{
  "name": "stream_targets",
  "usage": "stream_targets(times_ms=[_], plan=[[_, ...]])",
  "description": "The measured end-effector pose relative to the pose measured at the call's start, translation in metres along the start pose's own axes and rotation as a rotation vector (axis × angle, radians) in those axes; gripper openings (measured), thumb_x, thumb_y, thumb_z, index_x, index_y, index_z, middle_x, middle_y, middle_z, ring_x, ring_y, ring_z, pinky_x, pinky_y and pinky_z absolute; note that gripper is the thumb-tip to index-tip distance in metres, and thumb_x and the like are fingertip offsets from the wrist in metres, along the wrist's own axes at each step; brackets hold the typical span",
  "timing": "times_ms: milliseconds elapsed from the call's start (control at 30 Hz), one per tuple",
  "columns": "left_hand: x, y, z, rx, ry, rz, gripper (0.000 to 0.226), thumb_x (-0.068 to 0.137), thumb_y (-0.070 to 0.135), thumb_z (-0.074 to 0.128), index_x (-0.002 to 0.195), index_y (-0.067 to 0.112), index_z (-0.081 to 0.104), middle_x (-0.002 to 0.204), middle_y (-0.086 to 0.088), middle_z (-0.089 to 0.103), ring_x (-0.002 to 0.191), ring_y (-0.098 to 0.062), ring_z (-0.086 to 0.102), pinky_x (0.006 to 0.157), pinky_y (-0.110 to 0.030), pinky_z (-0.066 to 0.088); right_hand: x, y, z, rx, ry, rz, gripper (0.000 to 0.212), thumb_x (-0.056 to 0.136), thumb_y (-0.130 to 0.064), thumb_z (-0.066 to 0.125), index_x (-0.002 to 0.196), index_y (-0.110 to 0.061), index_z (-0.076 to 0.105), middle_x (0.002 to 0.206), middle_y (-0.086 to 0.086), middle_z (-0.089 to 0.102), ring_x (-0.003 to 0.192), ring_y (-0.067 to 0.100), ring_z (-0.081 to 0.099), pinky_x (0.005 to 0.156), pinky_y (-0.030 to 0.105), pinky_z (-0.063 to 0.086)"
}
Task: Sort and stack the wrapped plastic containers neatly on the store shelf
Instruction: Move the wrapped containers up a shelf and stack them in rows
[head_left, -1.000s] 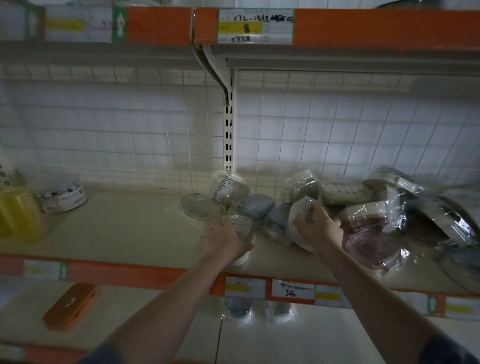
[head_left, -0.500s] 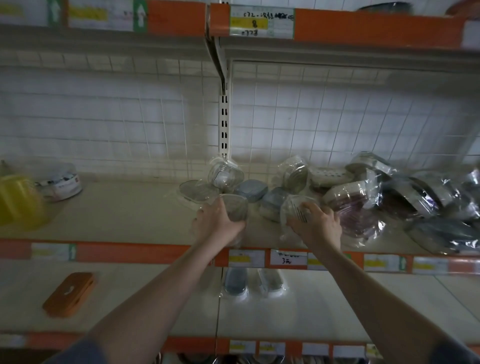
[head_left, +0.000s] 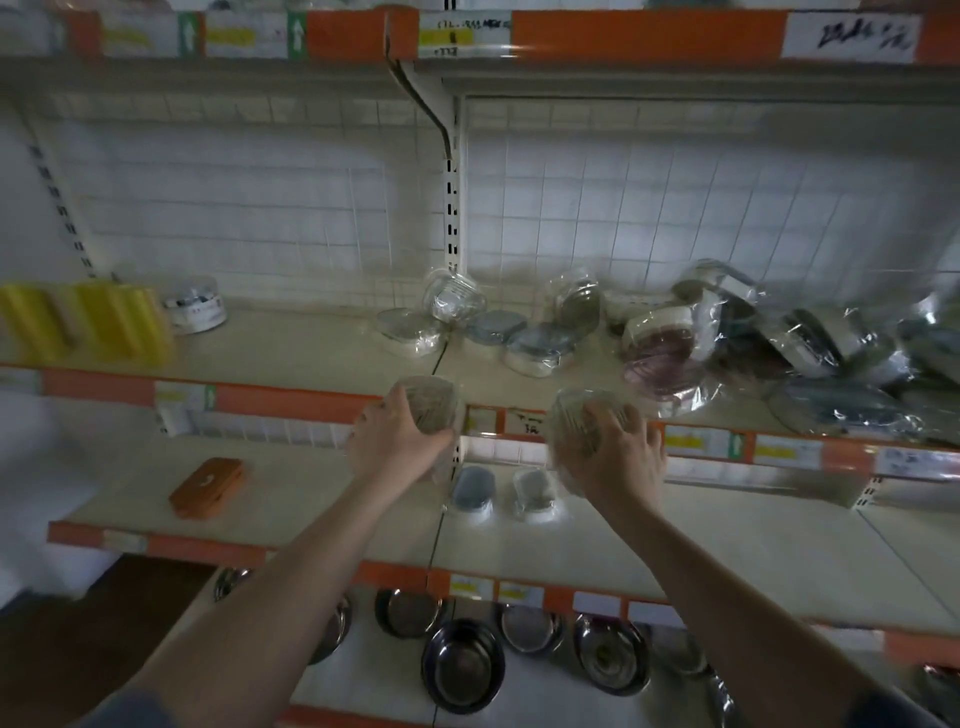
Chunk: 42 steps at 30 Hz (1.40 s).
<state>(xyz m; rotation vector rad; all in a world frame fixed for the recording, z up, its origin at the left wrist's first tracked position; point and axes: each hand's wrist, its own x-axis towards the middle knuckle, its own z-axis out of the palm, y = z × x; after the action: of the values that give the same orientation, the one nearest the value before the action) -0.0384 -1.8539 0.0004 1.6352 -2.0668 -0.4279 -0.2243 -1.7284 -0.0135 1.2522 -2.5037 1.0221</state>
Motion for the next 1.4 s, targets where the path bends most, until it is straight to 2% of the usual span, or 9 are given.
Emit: stream_targets(times_ms=[133,233,467,933,1100,1200,1333,1400], plan=[[-0.047,-0.013,0.009,0.009,-0.004,-0.040,0.085,0.070,0.059,0.068,0.140,0.027,0.031,0.125,-0.014,0.049,0.118,-0.033,0.048,0.095,-0.042,0.042,-0.037,0.020,-0.009,0.009,-0.073,-0.003,0.056,0.076,-0.046,0.067,0.125,-0.024,0.054,0.138,0.010,0.040,0.119,0.031,0.038,0.098,0.036,0.029],[-0.077,-0.020,0.017,0.028,-0.022,-0.060,0.087,0.071,0.058,0.068,0.142,0.025,0.029,0.127,-0.013,0.047,0.119,-0.032,0.046,0.096,-0.040,0.040,-0.060,0.034,-0.012,0.002,-0.112,-0.014,0.056,0.075,-0.045,0.066,0.125,-0.026,0.051,0.133,0.007,0.042,0.115,0.028,0.040,0.097,0.035,0.031],[-0.111,-0.033,0.047,0.078,-0.066,-0.065,0.088,0.074,0.058,0.066,0.143,0.020,0.026,0.125,-0.014,0.046,0.115,-0.032,0.046,0.093,-0.038,0.039,-0.081,0.062,0.005,-0.020,-0.155,-0.002,0.053,0.078,-0.060,0.059,0.120,-0.027,0.053,0.127,0.006,0.045,0.109,0.026,0.043,0.093,0.034,0.036],[-0.060,-0.067,0.153,0.061,-0.217,-0.040,0.085,0.072,0.059,0.065,0.141,0.027,0.028,0.122,-0.010,0.046,0.114,-0.029,0.045,0.087,-0.036,0.041,-0.085,0.107,0.116,-0.056,-0.273,0.202,0.051,0.077,-0.064,0.054,0.114,-0.029,0.056,0.122,0.005,0.049,0.106,0.030,0.046,0.092,0.038,0.039],[-0.022,-0.079,0.199,0.064,-0.275,-0.036,0.083,0.071,0.055,0.065,0.141,0.025,0.029,0.122,-0.010,0.046,0.115,-0.030,0.044,0.089,-0.039,0.041,-0.072,0.118,0.167,-0.066,-0.290,0.293,0.067,0.068,-0.072,0.036,0.112,-0.028,0.058,0.123,0.008,0.051,0.107,0.033,0.047,0.092,0.041,0.039],[-0.002,-0.086,0.231,0.080,-0.268,0.009,0.083,0.072,0.055,0.065,0.140,0.023,0.032,0.120,-0.011,0.049,0.112,-0.030,0.048,0.092,-0.038,0.043,-0.061,0.131,0.199,-0.093,-0.291,0.283,0.062,0.071,-0.070,0.040,0.111,-0.026,0.059,0.122,0.010,0.052,0.106,0.035,0.048,0.089,0.042,0.039],[0.015,-0.094,0.274,0.139,-0.265,0.051,0.085,0.073,0.058,0.065,0.141,0.020,0.030,0.123,-0.012,0.049,0.113,-0.030,0.049,0.095,-0.039,0.042,-0.050,0.152,0.237,-0.107,-0.293,0.278,0.048,0.077,-0.057,0.062,0.113,-0.025,0.059,0.122,0.010,0.051,0.106,0.034,0.047,0.090,0.040,0.038],[0.021,-0.100,0.293,0.172,-0.266,0.053,0.086,0.073,0.059,0.065,0.141,0.018,0.030,0.124,-0.013,0.049,0.113,-0.030,0.049,0.095,-0.039,0.041,-0.045,0.162,0.254,-0.115,-0.309,0.270,0.049,0.077,-0.055,0.064,0.114,-0.024,0.058,0.120,0.009,0.050,0.105,0.033,0.047,0.090,0.040,0.037]])
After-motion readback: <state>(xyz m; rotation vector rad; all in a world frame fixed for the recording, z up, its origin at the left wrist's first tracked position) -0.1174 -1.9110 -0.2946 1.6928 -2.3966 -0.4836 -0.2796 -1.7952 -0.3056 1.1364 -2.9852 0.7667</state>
